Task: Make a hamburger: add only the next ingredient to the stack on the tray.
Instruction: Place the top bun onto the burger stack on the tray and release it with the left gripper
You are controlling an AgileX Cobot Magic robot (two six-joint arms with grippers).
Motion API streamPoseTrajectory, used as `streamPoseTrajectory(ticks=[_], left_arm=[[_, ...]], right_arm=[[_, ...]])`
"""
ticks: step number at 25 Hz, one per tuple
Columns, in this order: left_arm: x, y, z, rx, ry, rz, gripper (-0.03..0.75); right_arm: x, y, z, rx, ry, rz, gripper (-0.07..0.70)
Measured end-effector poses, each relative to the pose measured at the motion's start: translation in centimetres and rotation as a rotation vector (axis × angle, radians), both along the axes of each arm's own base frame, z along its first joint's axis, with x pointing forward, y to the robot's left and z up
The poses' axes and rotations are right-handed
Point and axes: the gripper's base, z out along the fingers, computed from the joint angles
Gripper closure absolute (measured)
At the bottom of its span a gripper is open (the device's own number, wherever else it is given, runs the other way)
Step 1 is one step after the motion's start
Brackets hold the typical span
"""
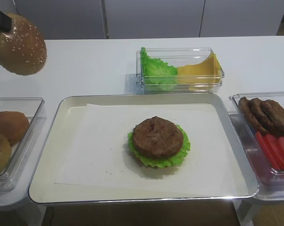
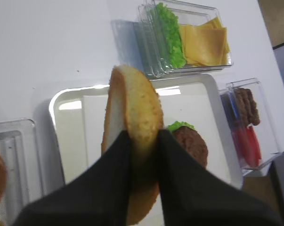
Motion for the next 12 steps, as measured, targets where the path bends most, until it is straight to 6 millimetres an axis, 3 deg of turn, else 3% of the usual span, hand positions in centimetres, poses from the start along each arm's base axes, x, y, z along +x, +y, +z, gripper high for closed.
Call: streamPoseTrajectory(ticks=[6, 12], left_arm=[[-0.5, -1.3, -3.5, -0.205, 0.071, -0.018, 0.602], [-1.5, -2.0, -6.9, -0.289, 0.109, -0.034, 0.602]], right_arm=[[0.0, 0.0, 0.0, 0.000, 0.000, 0.000, 0.200], [0.0, 0.0, 0.0, 0.000, 0.000, 0.000, 0.200]])
